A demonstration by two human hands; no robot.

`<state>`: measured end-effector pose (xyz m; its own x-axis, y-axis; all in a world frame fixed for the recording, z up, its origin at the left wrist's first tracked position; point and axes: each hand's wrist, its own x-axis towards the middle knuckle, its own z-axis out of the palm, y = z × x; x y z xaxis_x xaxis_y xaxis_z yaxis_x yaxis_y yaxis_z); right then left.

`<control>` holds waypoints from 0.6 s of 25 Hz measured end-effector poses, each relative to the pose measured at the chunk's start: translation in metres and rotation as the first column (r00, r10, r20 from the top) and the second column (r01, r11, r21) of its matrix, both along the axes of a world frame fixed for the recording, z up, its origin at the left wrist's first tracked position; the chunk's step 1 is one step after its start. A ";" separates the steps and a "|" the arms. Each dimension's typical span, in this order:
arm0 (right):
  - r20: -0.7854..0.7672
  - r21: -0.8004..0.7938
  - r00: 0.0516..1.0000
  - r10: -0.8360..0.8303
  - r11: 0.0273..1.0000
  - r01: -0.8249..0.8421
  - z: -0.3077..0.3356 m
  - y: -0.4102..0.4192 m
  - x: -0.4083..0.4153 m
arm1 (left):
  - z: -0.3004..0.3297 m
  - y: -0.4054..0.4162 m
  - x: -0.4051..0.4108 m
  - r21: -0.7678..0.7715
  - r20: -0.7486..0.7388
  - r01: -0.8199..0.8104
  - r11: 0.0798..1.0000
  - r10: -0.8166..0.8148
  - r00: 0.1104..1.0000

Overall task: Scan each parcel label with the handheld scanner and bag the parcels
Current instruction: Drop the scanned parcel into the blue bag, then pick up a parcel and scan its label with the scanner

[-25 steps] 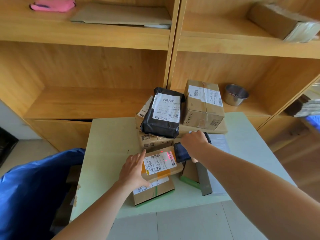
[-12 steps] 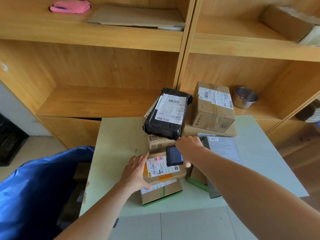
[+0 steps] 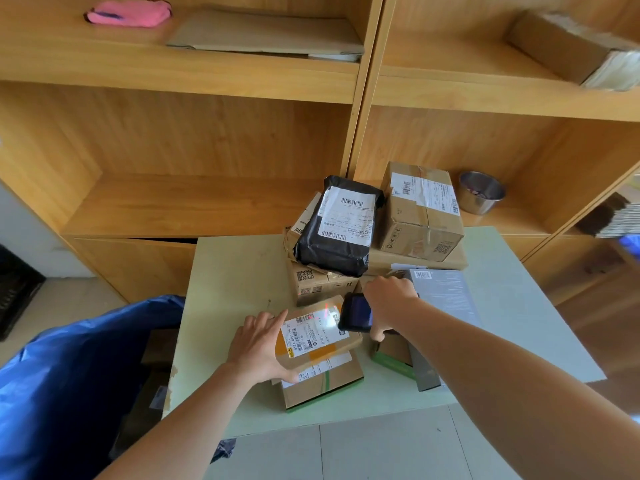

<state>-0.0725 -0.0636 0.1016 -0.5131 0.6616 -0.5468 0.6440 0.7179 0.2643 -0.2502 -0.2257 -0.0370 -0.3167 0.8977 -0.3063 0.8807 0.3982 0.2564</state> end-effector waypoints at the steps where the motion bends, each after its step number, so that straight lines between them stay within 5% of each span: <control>1: -0.017 -0.030 1.000 -0.024 0.999 0.024 0.000 -0.004 -0.003 | -0.001 -0.001 0.002 0.002 -0.022 -0.012 1.000 0.012 1.000; 5: -0.002 -0.065 0.994 0.105 0.992 -0.105 0.003 -0.022 -0.015 | -0.006 -0.003 0.005 0.049 0.036 -0.016 0.999 0.014 0.999; 15: 0.079 0.146 0.929 0.363 0.917 -0.371 0.000 -0.049 -0.043 | -0.009 -0.014 -0.004 0.168 0.187 -0.008 0.986 -0.024 0.982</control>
<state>-0.1151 -0.1123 0.1019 -0.7113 0.5108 -0.4829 0.3268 0.8485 0.4162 -0.2542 -0.2402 -0.0464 -0.2601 0.9435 -0.2051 0.8135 0.3286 0.4799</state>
